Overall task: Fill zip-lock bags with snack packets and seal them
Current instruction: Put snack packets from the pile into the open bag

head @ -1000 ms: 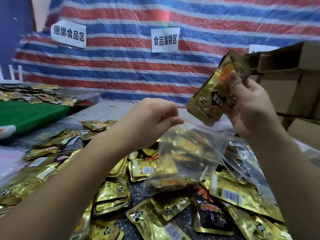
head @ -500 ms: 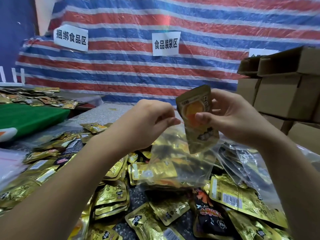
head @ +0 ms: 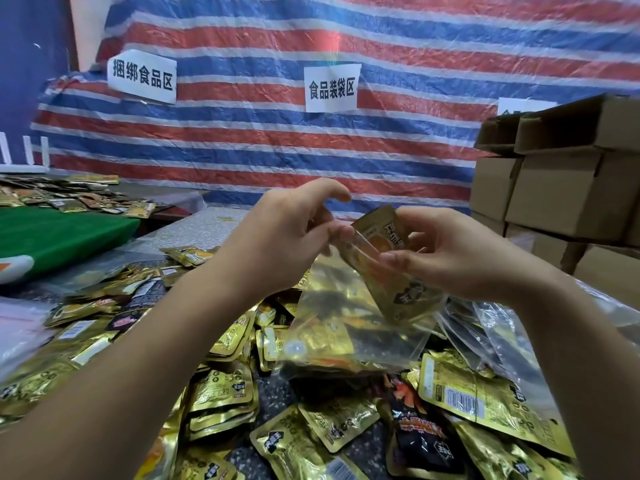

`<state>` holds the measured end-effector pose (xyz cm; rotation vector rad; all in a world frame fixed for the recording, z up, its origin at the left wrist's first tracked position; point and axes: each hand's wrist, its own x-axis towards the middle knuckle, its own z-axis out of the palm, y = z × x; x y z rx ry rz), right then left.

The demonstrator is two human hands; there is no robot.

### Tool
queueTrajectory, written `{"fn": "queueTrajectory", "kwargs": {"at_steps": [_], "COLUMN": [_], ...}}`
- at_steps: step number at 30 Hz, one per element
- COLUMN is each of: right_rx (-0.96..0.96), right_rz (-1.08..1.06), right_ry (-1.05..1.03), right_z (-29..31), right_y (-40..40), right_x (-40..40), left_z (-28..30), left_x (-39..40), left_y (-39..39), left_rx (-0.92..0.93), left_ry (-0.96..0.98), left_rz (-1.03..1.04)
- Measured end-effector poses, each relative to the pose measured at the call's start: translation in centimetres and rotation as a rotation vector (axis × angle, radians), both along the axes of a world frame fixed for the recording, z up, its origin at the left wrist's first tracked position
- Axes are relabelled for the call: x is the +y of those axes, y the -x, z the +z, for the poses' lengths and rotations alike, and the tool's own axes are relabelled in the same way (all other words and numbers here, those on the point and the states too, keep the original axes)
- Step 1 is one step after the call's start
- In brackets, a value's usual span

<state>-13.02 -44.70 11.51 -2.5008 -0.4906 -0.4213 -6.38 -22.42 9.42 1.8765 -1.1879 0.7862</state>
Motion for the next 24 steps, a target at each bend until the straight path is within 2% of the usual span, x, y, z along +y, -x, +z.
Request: {"fn": "queueTrajectory", "kwargs": {"at_steps": [4,8,12,15,21,24], "right_rx": [-0.019,-0.087,-0.136,-0.098,-0.36,-0.444], "right_rz": [-0.063,-0.102,-0.07,-0.078,-0.092,-0.099], "right_ry": [0.267,0.246,0.12,0.219,0.13,0.072], "right_z": [-0.1,-0.4,0.0,0.0,-0.4,-0.6], "right_y": [0.0,-0.2,0.1,0.7,0.0,-0.3], "right_x": [1.0,2.0,2.5,2.2,2.2,2.3], "left_z": [0.0,-0.1,-0.2,-0.4,-0.2,-0.2], "left_x": [-0.4,-0.4,-0.5,-0.5,-0.5,-0.4], "left_y": [0.3,0.2,0.0,-0.1,-0.3,-0.5], "left_rx": [-0.11,-0.119,0.0,0.046,0.201,0.394], "left_ry": [-0.005,0.074,0.211,0.256,0.386,0.407], "left_rz": [0.039,0.06,0.022,0.005,-0.108,-0.159]}}
